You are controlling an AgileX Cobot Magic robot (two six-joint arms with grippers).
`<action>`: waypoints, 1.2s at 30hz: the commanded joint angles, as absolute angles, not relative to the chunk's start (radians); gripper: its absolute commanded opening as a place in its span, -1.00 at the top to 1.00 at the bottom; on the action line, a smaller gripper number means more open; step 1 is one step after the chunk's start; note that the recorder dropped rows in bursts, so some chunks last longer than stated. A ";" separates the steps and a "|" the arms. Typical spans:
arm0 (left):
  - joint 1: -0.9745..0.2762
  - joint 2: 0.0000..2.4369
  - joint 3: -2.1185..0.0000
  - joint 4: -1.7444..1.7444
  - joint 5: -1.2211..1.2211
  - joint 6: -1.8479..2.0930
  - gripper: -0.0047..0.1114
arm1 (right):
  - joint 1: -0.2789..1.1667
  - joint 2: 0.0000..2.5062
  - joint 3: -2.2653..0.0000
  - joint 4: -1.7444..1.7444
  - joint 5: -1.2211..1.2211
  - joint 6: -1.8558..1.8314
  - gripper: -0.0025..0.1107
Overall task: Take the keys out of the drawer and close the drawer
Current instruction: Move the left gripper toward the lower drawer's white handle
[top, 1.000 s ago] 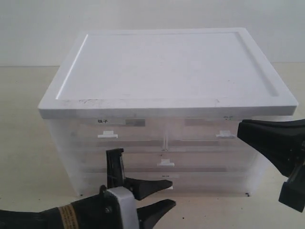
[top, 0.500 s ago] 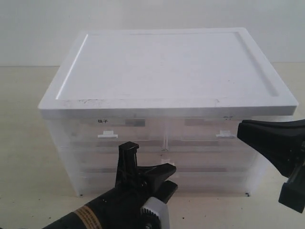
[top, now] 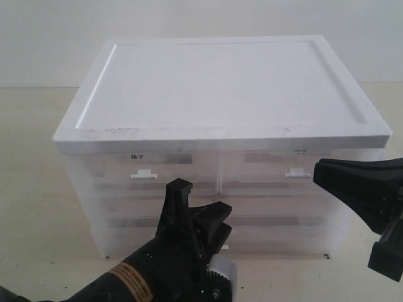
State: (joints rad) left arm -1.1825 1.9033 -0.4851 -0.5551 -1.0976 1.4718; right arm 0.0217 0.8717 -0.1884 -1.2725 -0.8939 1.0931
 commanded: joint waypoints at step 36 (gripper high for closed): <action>-1.366 1.940 -0.513 -0.903 -1.221 1.638 0.67 | 0.020 0.874 -0.197 -1.266 -0.825 1.100 0.96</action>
State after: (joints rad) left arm -1.3796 1.9380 -0.5143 -0.8447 -1.1915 1.6364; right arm 0.0217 0.8717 -0.1884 -1.2670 -0.8275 1.1008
